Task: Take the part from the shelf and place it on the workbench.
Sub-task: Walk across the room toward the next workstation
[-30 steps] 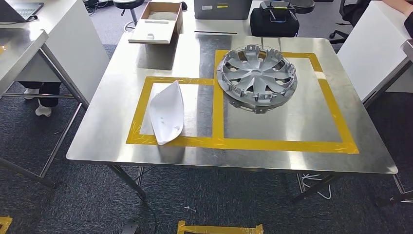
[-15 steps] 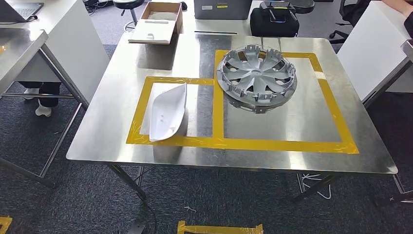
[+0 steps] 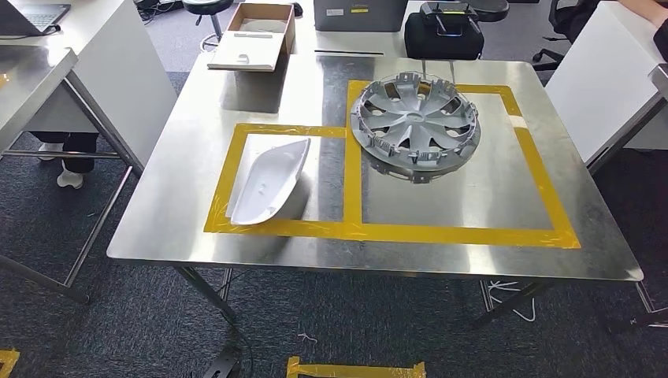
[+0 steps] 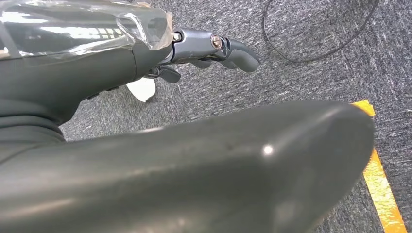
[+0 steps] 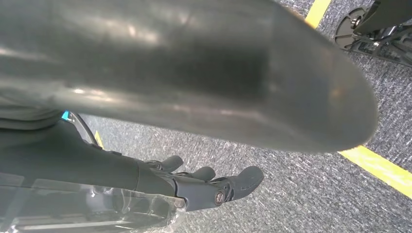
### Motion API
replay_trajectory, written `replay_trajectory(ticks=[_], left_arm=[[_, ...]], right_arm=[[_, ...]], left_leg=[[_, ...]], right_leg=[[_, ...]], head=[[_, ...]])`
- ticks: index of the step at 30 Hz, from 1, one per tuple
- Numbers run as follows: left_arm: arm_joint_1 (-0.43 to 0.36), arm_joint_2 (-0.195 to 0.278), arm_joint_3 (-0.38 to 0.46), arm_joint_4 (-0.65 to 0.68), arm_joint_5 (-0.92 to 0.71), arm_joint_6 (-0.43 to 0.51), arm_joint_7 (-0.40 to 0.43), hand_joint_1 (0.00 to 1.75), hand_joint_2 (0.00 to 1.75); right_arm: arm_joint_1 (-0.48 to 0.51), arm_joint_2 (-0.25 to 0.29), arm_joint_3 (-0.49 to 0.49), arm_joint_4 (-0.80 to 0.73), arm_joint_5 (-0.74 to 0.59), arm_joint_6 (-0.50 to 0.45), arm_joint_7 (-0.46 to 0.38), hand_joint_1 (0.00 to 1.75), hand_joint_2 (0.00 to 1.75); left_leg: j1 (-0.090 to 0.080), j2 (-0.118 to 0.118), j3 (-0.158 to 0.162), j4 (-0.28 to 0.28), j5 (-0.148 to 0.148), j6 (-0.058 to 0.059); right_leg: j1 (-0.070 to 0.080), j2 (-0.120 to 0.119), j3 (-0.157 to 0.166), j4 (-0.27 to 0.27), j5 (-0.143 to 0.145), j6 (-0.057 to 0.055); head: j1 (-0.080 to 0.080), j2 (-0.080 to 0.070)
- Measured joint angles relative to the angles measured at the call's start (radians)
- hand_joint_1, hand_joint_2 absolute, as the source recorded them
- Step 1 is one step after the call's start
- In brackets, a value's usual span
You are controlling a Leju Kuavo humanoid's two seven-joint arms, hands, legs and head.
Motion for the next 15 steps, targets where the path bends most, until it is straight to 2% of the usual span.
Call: replay_trajectory(ticks=[5,7,9,10,11,13,14,15], left_arm=[[-0.001,0.006,-0.001,0.000,0.009,0.000,0.003,0.00,0.00],[-0.001,0.009,-0.005,-0.001,0.015,0.002,0.006,0.00,0.00],[-0.002,0.012,-0.012,-0.004,0.022,0.004,0.008,0.00,0.00],[-0.002,0.013,-0.015,-0.007,0.024,0.005,0.009,0.00,0.00],[-0.003,0.013,-0.018,-0.009,0.026,0.007,0.007,0.00,0.00],[-0.004,0.012,-0.024,-0.011,0.029,0.016,-0.005,0.00,0.00],[-0.002,0.010,-0.027,-0.012,0.031,0.022,-0.014,0.00,0.00],[0.000,0.008,-0.030,-0.012,0.034,0.026,-0.024,0.00,0.00]], right_arm=[[0.000,0.001,0.000,-0.005,0.009,0.000,0.003,0.00,0.00],[0.000,0.001,0.000,-0.009,0.012,0.000,0.006,0.00,0.00],[0.001,0.001,0.000,-0.012,0.014,0.000,0.008,0.00,0.00],[0.001,0.000,0.000,-0.013,0.014,0.000,0.008,0.00,0.00],[0.002,-0.001,0.000,-0.013,0.014,0.000,0.008,0.00,0.00],[0.003,-0.004,0.000,-0.014,0.012,0.001,0.009,0.00,0.00],[0.004,-0.006,-0.001,-0.014,0.010,0.002,0.009,0.00,0.00],[0.007,-0.008,-0.001,-0.014,0.008,0.002,0.009,0.00,0.00]], left_leg=[[-0.007,0.000,-0.001,0.003,-0.003,0.009],[-0.011,0.000,-0.002,0.005,-0.004,0.018],[-0.011,0.001,0.004,-0.008,0.008,0.033],[-0.010,0.002,0.007,-0.018,0.016,0.042],[-0.010,0.003,0.010,-0.027,0.024,0.049],[-0.015,0.003,0.006,-0.033,0.031,0.059],[-0.019,0.003,0.002,-0.032,0.034,0.062],[-0.024,0.003,-0.003,-0.030,0.036,0.064]], right_leg=[[-0.008,0.000,0.001,-0.002,0.003,0.008],[-0.011,0.000,0.003,-0.006,0.006,0.016],[-0.012,-0.001,0.006,-0.010,0.006,0.025],[-0.010,-0.002,0.000,0.005,-0.008,0.021],[-0.006,-0.003,-0.015,0.042,-0.034,0.010],[0.005,-0.004,-0.067,0.174,-0.109,-0.017],[0.011,-0.004,-0.091,0.240,-0.138,-0.024],[0.016,-0.004,-0.101,0.280,-0.153,-0.027]], head=[[0.000,0.000],[-0.001,0.000],[0.000,0.000],[0.001,0.000],[0.003,0.000],[0.004,0.000],[0.004,0.000],[0.004,0.000]])
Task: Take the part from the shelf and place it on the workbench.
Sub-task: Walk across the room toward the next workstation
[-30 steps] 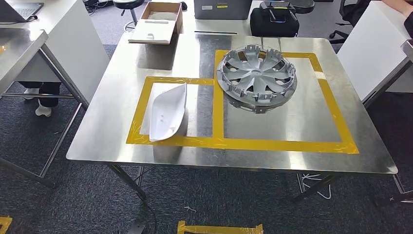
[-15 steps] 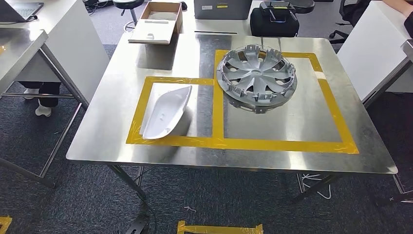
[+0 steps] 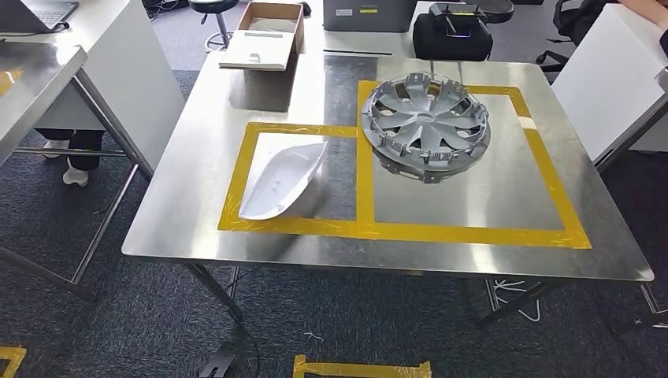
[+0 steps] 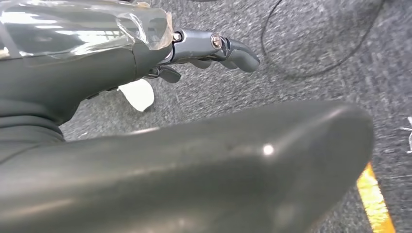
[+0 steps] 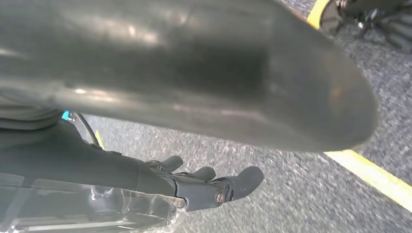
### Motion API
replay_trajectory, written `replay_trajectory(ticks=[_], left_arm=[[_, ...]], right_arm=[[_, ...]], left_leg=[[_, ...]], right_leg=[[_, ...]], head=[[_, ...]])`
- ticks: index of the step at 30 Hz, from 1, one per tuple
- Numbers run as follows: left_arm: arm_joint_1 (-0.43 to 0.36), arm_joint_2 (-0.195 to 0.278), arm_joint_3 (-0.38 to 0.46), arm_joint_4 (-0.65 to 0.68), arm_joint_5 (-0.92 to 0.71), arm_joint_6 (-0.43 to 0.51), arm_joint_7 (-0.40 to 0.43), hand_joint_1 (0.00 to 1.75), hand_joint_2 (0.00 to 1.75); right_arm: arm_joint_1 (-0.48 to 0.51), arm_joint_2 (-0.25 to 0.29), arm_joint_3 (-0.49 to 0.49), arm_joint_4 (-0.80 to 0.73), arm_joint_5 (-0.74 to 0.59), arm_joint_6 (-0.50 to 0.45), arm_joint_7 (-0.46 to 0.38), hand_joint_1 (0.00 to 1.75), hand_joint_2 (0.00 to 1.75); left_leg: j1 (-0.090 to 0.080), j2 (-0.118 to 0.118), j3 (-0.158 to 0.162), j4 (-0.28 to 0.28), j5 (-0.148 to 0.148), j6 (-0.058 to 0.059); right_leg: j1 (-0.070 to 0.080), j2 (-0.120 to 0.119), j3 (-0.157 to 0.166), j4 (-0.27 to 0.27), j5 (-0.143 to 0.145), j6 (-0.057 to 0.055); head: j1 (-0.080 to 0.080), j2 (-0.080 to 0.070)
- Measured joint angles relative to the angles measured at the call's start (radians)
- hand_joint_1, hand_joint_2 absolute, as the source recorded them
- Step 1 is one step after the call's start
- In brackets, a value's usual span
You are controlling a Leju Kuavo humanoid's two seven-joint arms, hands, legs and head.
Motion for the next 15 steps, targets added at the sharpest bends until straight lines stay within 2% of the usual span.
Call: replay_trajectory(ticks=[1,2,4,6,7,9,10,11,13,14,15], left_arm=[[0.002,-0.002,-0.004,0.000,0.003,0.003,-0.008,0.00,0.00],[0.004,-0.004,-0.008,0.000,0.005,0.004,-0.012,0.00,0.00],[0.005,-0.006,-0.015,0.000,0.010,0.007,-0.018,0.00,0.00],[0.004,-0.007,-0.022,0.000,0.021,0.011,-0.020,0.00,0.00],[0.004,-0.007,-0.027,0.000,0.026,0.013,-0.021,0.00,0.00],[0.004,-0.006,-0.038,0.000,0.036,0.016,-0.021,0.00,0.00],[0.005,-0.004,-0.042,0.000,0.039,0.015,-0.020,0.00,0.00],[0.004,-0.003,-0.047,0.000,0.042,0.013,-0.016,0.00,0.00],[0.000,0.000,-0.057,0.000,0.046,0.004,-0.005,0.00,0.00],[-0.002,0.002,-0.062,0.000,0.047,0.000,0.001,0.00,0.00],[-0.004,0.003,-0.066,0.000,0.047,-0.004,0.004,0.00,0.00]], right_arm=[[0.002,-0.001,0.000,0.000,-0.001,0.000,0.000,0.00,0.00],[0.004,-0.002,0.000,0.000,-0.002,0.001,0.000,0.00,0.00],[0.002,-0.004,-0.001,0.000,-0.005,0.002,-0.001,0.00,0.00],[-0.001,-0.006,-0.001,0.000,-0.008,0.004,-0.004,0.00,0.00],[-0.001,-0.006,-0.001,0.000,-0.010,0.005,-0.006,0.00,0.00],[-0.002,-0.005,-0.002,0.000,-0.012,0.007,-0.009,0.00,0.00],[-0.003,-0.005,-0.002,0.000,-0.012,0.008,-0.010,0.00,0.00],[-0.003,-0.004,-0.002,0.000,-0.012,0.008,-0.010,0.00,0.00],[-0.003,-0.004,-0.002,0.000,-0.013,0.008,-0.010,0.00,0.00],[-0.002,-0.004,-0.002,0.000,-0.013,0.008,-0.010,0.00,0.00],[-0.002,-0.004,-0.002,0.000,-0.013,0.008,-0.010,0.00,0.00]], left_leg=[[-0.004,-0.001,-0.005,0.002,0.002,0.001],[-0.006,-0.002,-0.010,0.005,0.004,0.000],[-0.009,-0.003,-0.023,0.018,0.007,-0.004],[-0.012,-0.003,-0.033,0.033,0.009,-0.011],[-0.012,-0.003,-0.036,0.038,0.012,-0.016],[-0.010,-0.004,-0.042,0.044,0.014,-0.027],[-0.008,-0.004,-0.047,0.054,0.001,-0.035],[-0.004,-0.003,-0.057,0.080,-0.030,-0.044],[0.009,-0.001,-0.088,0.188,-0.125,-0.064],[0.016,0.000,-0.103,0.251,-0.165,-0.072],[0.023,0.000,-0.107,0.296,-0.186,-0.079]], right_leg=[[0.005,0.000,0.007,0.003,0.000,0.001],[0.009,0.000,0.032,-0.030,0.013,0.005],[0.015,0.000,0.121,-0.169,0.051,0.006],[0.021,0.001,0.170,-0.253,0.077,-0.001],[0.025,0.002,0.168,-0.256,0.081,-0.007],[0.022,0.000,0.158,-0.260,0.088,-0.018],[0.019,-0.001,0.153,-0.261,0.095,-0.025],[0.015,-0.003,0.147,-0.262,0.102,-0.033],[0.014,-0.005,0.132,-0.262,0.118,-0.039],[0.014,-0.006,0.124,-0.261,0.126,-0.039],[0.014,-0.006,0.115,-0.260,0.134,-0.037]], head=[[0.000,0.000],[0.000,0.000],[-0.001,0.000],[-0.002,0.000],[-0.003,0.000],[-0.002,0.000],[-0.003,0.000],[-0.005,0.000],[-0.009,0.000],[-0.010,0.000],[-0.010,0.000]])
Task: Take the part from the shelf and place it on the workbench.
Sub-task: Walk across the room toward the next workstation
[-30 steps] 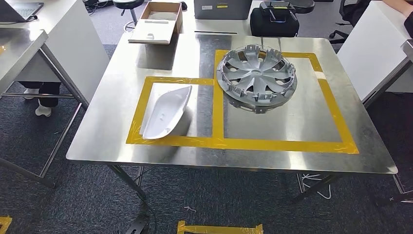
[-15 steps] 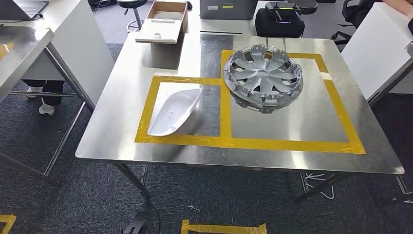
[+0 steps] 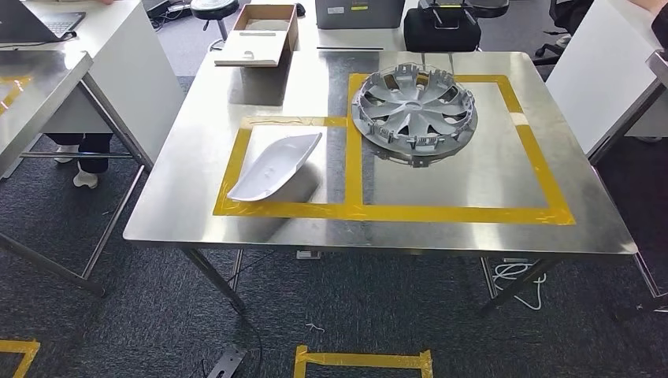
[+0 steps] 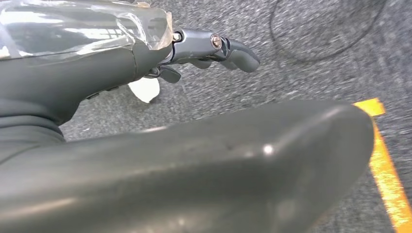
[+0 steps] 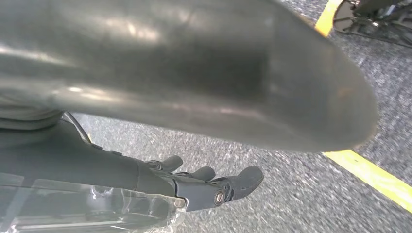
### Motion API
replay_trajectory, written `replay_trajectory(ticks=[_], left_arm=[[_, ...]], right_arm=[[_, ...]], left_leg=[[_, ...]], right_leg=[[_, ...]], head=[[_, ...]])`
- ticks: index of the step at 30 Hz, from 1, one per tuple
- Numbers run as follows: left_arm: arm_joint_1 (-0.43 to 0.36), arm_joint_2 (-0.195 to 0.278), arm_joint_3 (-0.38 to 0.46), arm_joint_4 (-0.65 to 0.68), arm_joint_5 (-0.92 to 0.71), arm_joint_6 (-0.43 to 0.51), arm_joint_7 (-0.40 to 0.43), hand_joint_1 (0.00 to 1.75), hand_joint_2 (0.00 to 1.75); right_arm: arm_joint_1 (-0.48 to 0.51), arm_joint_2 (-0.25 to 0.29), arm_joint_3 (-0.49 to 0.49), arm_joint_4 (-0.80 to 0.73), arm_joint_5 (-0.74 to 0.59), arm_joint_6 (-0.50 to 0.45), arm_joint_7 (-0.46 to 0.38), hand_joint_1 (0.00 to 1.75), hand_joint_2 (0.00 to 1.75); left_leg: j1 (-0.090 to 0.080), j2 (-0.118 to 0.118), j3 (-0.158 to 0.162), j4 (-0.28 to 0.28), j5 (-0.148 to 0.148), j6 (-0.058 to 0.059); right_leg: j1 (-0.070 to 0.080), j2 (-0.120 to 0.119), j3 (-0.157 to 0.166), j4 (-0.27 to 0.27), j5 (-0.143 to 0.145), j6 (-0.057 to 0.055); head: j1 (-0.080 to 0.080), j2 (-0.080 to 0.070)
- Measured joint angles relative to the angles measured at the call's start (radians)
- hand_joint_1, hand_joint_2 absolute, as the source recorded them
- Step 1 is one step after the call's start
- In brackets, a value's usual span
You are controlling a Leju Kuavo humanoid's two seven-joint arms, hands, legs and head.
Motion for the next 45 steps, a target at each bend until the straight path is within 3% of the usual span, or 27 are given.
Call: replay_trajectory(ticks=[1,2,5,7,10,12,14,16,17,19,21,22,25,27,29,30,31,32,33,35,37,39,41,43,45], left_arm=[[-0.002,0.001,-0.003,0.000,0.000,-0.002,0.002,0.00,0.00],[-0.003,0.002,-0.005,0.000,0.001,-0.003,0.004,0.00,0.00],[-0.012,0.006,-0.008,-0.001,0.001,-0.004,0.006,0.00,0.00],[-0.016,0.008,-0.012,-0.001,0.002,-0.004,0.008,0.00,0.00],[-0.017,0.011,-0.020,-0.002,0.009,-0.003,0.013,0.00,0.00],[-0.020,0.012,-0.025,-0.002,0.013,-0.002,0.014,0.00,0.00],[-0.022,0.012,-0.028,-0.002,0.017,0.000,0.015,0.00,0.00],[-0.021,0.011,-0.032,-0.002,0.019,0.000,0.015,0.00,0.00],[-0.021,0.010,-0.033,-0.002,0.019,0.000,0.015,0.00,0.00],[-0.021,0.010,-0.035,-0.002,0.019,0.000,0.016,0.00,0.00],[-0.021,0.010,-0.035,-0.003,0.019,0.000,0.016,0.00,0.00],[-0.022,0.010,-0.036,-0.003,0.019,0.000,0.016,0.00,0.00],[-0.020,0.012,-0.038,-0.003,0.019,0.000,0.016,0.00,0.00],[-0.020,0.014,-0.039,-0.003,0.019,0.001,0.016,0.00,0.00],[-0.020,0.014,-0.039,-0.003,0.019,0.001,0.016,0.00,0.00],[-0.019,0.014,-0.040,-0.003,0.019,0.001,0.016,0.00,0.00],[-0.018,0.014,-0.041,-0.003,0.020,0.001,0.017,0.00,0.00],[-0.018,0.014,-0.042,-0.003,0.020,0.001,0.017,0.00,0.00],[-0.018,0.014,-0.043,-0.003,0.020,0.001,0.017,0.00,0.00],[-0.018,0.016,-0.045,-0.003,0.020,0.001,0.017,0.00,0.00],[-0.018,0.019,-0.045,-0.003,0.020,0.002,0.017,0.00,0.00],[-0.018,0.020,-0.046,-0.003,0.021,0.002,0.017,0.00,0.00],[-0.019,0.021,-0.046,-0.003,0.022,0.002,0.017,0.00,0.00],[-0.021,0.019,-0.047,-0.004,0.025,0.002,0.017,0.00,0.00],[-0.021,0.017,-0.049,-0.004,0.029,0.002,0.017,0.00,0.00]], right_arm=[[0.000,0.000,0.000,0.000,0.000,0.000,0.000,0.00,0.00],[0.001,0.001,0.000,0.000,0.000,0.000,0.000,0.00,0.00],[0.000,0.003,0.000,0.000,0.000,0.000,0.000,0.00,0.00],[0.000,0.004,0.000,0.000,0.000,0.000,0.000,0.00,0.00],[0.001,0.005,0.000,0.000,0.000,0.000,0.000,0.00,0.00],[0.001,0.005,0.000,0.000,0.000,0.000,0.000,0.00,0.00],[0.001,0.003,0.000,0.000,0.000,0.000,0.000,0.00,0.00],[0.002,0.000,0.000,0.000,0.000,0.000,0.000,0.00,0.00],[0.002,-0.001,0.000,0.000,0.000,0.000,0.000,0.00,0.00],[0.001,-0.002,0.000,0.000,0.000,0.000,0.000,0.00,0.00],[0.000,-0.003,0.000,0.000,0.000,0.000,0.000,0.00,0.00],[0.000,-0.004,0.000,0.000,0.000,0.000,0.000,0.00,0.00],[0.000,-0.003,0.000,0.000,-0.001,0.000,0.000,0.00,0.00],[0.000,-0.002,0.000,0.000,-0.001,0.000,0.000,0.00,0.00],[0.001,-0.002,0.000,0.000,-0.001,0.000,0.000,0.00,0.00],[0.002,-0.001,0.000,0.000,-0.001,0.000,0.000,0.00,0.00],[0.003,-0.001,0.000,0.000,-0.001,0.000,0.000,0.00,0.00],[0.004,-0.001,0.000,0.000,-0.001,0.000,0.000,0.00,0.00],[0.005,-0.001,0.000,0.000,-0.001,0.000,0.000,0.00,0.00],[0.005,0.002,0.000,0.000,-0.001,0.000,0.000,0.00,0.00],[0.002,0.006,0.000,0.000,-0.001,0.000,0.000,0.00,0.00],[0.001,0.006,0.000,0.000,-0.001,0.000,0.000,0.00,0.00],[0.001,0.007,0.000,0.000,-0.001,0.000,0.000,0.00,0.00],[0.000,0.006,0.000,0.000,-0.001,0.000,0.000,0.00,0.00],[0.001,0.002,0.000,0.000,-0.001,0.001,0.000,0.00,0.00]], left_leg=[[0.005,0.001,0.012,0.011,0.000,-0.004],[0.008,0.002,0.044,-0.017,0.017,-0.005],[0.008,0.002,0.192,-0.226,0.067,0.003],[-0.001,0.002,0.223,-0.283,0.068,0.015],[-0.007,0.003,0.212,-0.301,0.094,0.042],[-0.005,0.005,0.202,-0.320,0.120,0.060],[-0.012,0.006,0.181,-0.321,0.139,0.069],[-0.018,0.005,0.161,-0.318,0.153,0.072],[-0.020,0.005,0.152,-0.315,0.159,0.072],[-0.022,0.004,0.137,-0.306,0.165,0.068],[-0.025,0.004,0.124,-0.290,0.168,0.062],[-0.026,0.004,0.119,-0.283,0.169,0.058],[-0.024,0.002,0.107,-0.269,0.168,0.042],[-0.016,0.002,0.083,-0.209,0.119,0.027],[-0.005,0.002,0.037,-0.083,0.039,0.011],[0.000,0.003,0.018,-0.025,0.013,0.005],[0.003,0.003,0.013,0.005,0.008,0.002],[0.006,0.003,0.026,-0.003,0.022,0.001],[0.007,0.003,0.057,-0.050,0.052,0.002],[0.004,0.002,0.138,-0.190,0.106,0.014],[-0.004,0.001,0.179,-0.273,0.118,0.027],[-0.011,0.002,0.177,-0.287,0.120,0.036],[-0.010,0.005,0.178,-0.306,0.134,0.048],[-0.006,0.007,0.175,-0.320,0.148,0.060],[-0.010,0.007,0.165,-0.317,0.153,0.065]], right_leg=[[0.000,0.000,-0.010,0.001,0.007,0.002],[-0.001,0.000,-0.018,0.001,0.014,0.005],[-0.003,0.000,-0.031,-0.001,0.032,0.020],[-0.006,-0.001,-0.035,-0.005,0.045,0.034],[-0.010,-0.002,-0.041,-0.009,0.054,0.051],[-0.009,-0.001,-0.071,0.049,0.005,0.040],[-0.005,0.000,-0.121,0.185,-0.075,0.027],[-0.002,0.000,-0.136,0.274,-0.107,0.032],[-0.002,0.000,-0.113,0.258,-0.097,0.039],[-0.001,0.000,-0.015,0.122,-0.062,0.049],[0.004,0.002,0.063,0.002,-0.047,0.043],[0.007,0.003,0.074,-0.021,-0.048,0.037],[0.005,0.004,0.063,-0.027,-0.041,0.017],[-0.001,0.003,0.056,-0.030,-0.032,0.003],[0.001,0.002,0.049,-0.028,-0.024,-0.002],[0.002,0.001,0.046,-0.027,-0.021,-0.002],[0.002,0.001,0.043,-0.025,-0.018,-0.001],[0.002,0.001,0.040,-0.024,-0.016,0.001],[0.002,0.002,0.039,-0.024,-0.014,0.002],[0.003,0.002,0.039,-0.023,-0.012,0.006],[0.001,0.003,0.033,-0.024,-0.005,0.017],[-0.002,0.003,0.025,-0.028,0.004,0.031],[-0.003,0.003,0.012,-0.012,-0.006,0.036],[-0.002,0.003,-0.034,0.081,-0.055,0.026],[-0.002,0.003,-0.097,0.219,-0.112,0.020]], head=[[0.000,0.000],[0.000,0.000],[0.000,0.000],[-0.001,0.000],[-0.003,0.000],[0.000,0.000],[0.001,0.000],[0.001,0.000],[0.001,0.000],[0.001,0.000],[0.000,0.000],[0.000,0.000],[0.001,0.000],[-0.001,0.000],[-0.004,0.000],[-0.004,0.000],[-0.005,0.000],[-0.005,0.000],[-0.005,0.000],[-0.004,0.000],[-0.003,0.000],[-0.002,0.000],[-0.001,0.000],[0.002,0.000],[0.003,0.000]])
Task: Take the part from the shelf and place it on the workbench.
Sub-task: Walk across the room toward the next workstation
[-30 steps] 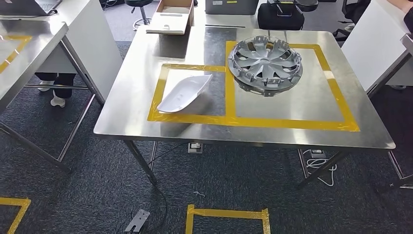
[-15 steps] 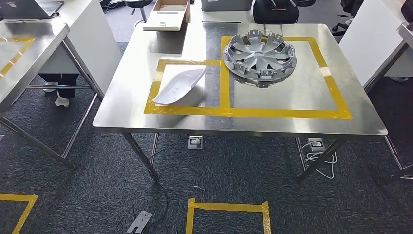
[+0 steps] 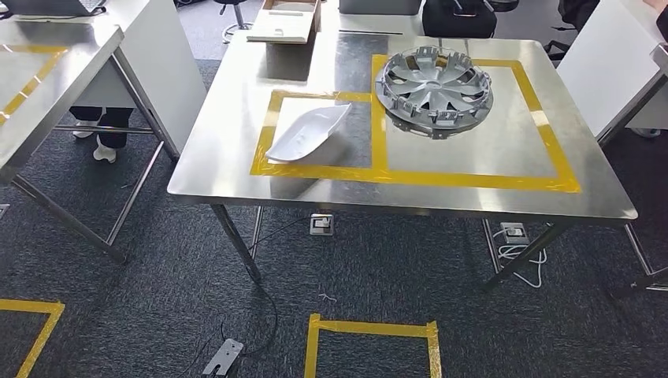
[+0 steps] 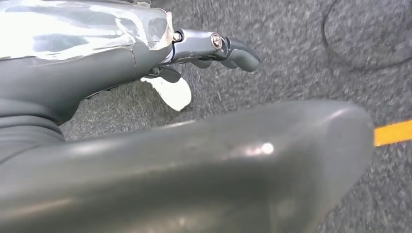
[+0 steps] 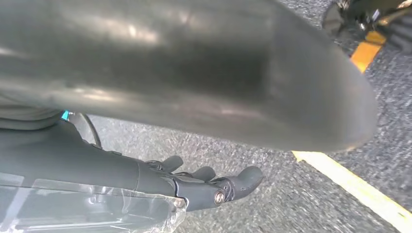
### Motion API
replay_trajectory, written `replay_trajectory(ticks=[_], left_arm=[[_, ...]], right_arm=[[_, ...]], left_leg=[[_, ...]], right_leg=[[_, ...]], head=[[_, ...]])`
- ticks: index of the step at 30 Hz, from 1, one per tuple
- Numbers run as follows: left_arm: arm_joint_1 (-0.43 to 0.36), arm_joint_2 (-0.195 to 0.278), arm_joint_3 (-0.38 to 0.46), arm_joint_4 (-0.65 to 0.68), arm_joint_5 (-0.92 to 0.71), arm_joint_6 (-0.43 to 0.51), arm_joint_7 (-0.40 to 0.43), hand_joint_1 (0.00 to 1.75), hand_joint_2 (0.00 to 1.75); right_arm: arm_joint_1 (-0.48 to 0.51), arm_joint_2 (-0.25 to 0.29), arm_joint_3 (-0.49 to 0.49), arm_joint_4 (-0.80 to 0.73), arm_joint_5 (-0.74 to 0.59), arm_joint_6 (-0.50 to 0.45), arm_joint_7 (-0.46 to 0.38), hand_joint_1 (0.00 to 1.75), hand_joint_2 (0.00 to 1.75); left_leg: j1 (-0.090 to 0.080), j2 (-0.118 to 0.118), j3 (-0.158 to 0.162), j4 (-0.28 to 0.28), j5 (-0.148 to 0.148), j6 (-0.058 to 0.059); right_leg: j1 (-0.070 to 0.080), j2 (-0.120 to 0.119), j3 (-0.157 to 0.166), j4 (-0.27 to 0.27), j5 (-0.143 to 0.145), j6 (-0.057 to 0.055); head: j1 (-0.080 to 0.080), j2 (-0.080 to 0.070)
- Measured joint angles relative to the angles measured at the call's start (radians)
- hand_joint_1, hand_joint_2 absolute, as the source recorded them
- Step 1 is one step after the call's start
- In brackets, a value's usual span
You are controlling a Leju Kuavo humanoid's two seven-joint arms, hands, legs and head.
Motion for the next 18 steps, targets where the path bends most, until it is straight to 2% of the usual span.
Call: replay_trajectory(ticks=[1,2,3,4,5,6,7,10,11,13,15,16,17,18], left_arm=[[0.001,-0.001,-0.001,0.000,0.003,0.000,0.000,0.00,0.00],[0.001,-0.001,-0.002,0.000,0.006,0.000,0.000,0.00,0.00],[0.001,-0.002,-0.003,0.000,0.008,0.001,0.000,0.00,0.00],[0.001,-0.002,-0.004,0.000,0.011,0.001,0.000,0.00,0.00],[0.001,-0.003,-0.005,0.000,0.012,0.001,0.000,0.00,0.00],[0.000,-0.003,-0.005,0.000,0.013,0.002,0.000,0.00,0.00],[0.000,-0.003,-0.005,0.000,0.013,0.002,0.000,0.00,0.00],[0.001,-0.002,-0.006,0.000,0.014,0.003,-0.001,0.00,0.00],[0.001,-0.001,-0.006,0.000,0.014,0.003,-0.001,0.00,0.00],[0.001,0.001,-0.007,0.000,0.014,0.003,-0.001,0.00,0.00],[0.002,0.001,-0.009,0.000,0.016,0.003,-0.001,0.00,0.00],[0.002,0.001,-0.010,0.000,0.018,0.005,-0.003,0.00,0.00],[0.004,0.001,-0.011,0.000,0.020,0.008,-0.007,0.00,0.00],[0.005,0.001,-0.011,0.000,0.023,0.013,-0.013,0.00,0.00]], right_arm=[[0.001,-0.002,0.000,0.000,0.000,0.000,0.000,0.00,0.00],[0.002,-0.003,0.000,0.000,0.000,0.001,0.000,0.00,0.00],[0.002,-0.004,0.000,0.001,-0.001,0.002,0.000,0.00,0.00],[0.001,-0.005,0.000,0.001,-0.001,0.002,-0.001,0.00,0.00],[0.000,-0.006,0.000,0.001,-0.001,0.002,-0.001,0.00,0.00],[-0.001,-0.006,0.000,0.001,-0.001,0.002,-0.001,0.00,0.00],[-0.002,-0.007,0.000,0.001,-0.001,0.002,-0.002,0.00,0.00],[0.000,-0.006,0.000,0.001,-0.001,0.002,-0.002,0.00,0.00],[-0.001,-0.006,0.000,0.001,-0.001,0.003,-0.002,0.00,0.00],[-0.001,-0.005,0.000,0.001,-0.001,0.003,-0.002,0.00,0.00],[0.000,-0.005,0.000,0.001,-0.001,0.003,-0.002,0.00,0.00],[0.000,-0.005,0.000,0.001,-0.001,0.003,-0.002,0.00,0.00],[0.001,-0.005,0.000,0.001,-0.001,0.003,-0.002,0.00,0.00],[0.001,-0.005,0.000,0.001,-0.001,0.003,-0.002,0.00,0.00]], left_leg=[[-0.002,0.000,-0.005,0.003,0.002,0.000],[-0.003,-0.001,-0.009,0.006,0.003,0.000],[-0.003,-0.001,-0.013,0.011,0.003,-0.001],[-0.003,-0.002,-0.017,0.019,0.002,-0.003],[-0.004,-0.002,-0.023,0.029,0.000,-0.008],[-0.006,-0.003,-0.030,0.039,-0.003,-0.012],[-0.008,-0.003,-0.036,0.048,-0.005,-0.017],[-0.004,-0.004,-0.045,0.056,-0.003,-0.032],[-0.002,-0.004,-0.051,0.067,-0.012,-0.038],[0.003,-0.004,-0.082,0.144,-0.068,-0.051],[0.010,-0.003,-0.135,0.279,-0.139,-0.060],[0.012,-0.003,-0.153,0.328,-0.156,-0.062],[0.013,-0.003,-0.155,0.343,-0.154,-0.062],[0.014,-0.003,-0.137,0.316,-0.134,-0.059]], right_leg=[[0.000,0.000,-0.015,0.039,-0.010,0.004],[0.000,0.000,-0.014,0.044,-0.007,0.011],[-0.001,0.000,0.009,0.005,0.012,0.020],[-0.002,0.000,0.048,-0.066,0.039,0.029],[0.000,0.000,0.083,-0.134,0.059,0.032],[0.001,0.001,0.110,-0.188,0.074,0.029],[0.003,0.002,0.122,-0.216,0.081,0.022],[0.006,0.003,0.117,-0.221,0.089,-0.001],[0.004,0.002,0.116,-0.222,0.093,-0.007],[0.001,0.002,0.114,-0.222,0.100,-0.018],[0.003,0.001,0.108,-0.222,0.104,-0.022],[0.005,0.001,0.105,-0.221,0.106,-0.023],[0.007,0.001,0.103,-0.221,0.107,-0.023],[0.009,0.001,0.103,-0.221,0.108,-0.022]], head=[[0.000,0.000],[0.000,0.000],[0.000,0.000],[0.000,0.000],[0.000,0.000],[0.000,0.000],[-0.001,0.000],[-0.001,0.000],[-0.002,0.000],[-0.005,0.000],[-0.006,0.000],[-0.007,0.000],[-0.007,0.000],[-0.007,0.000]])
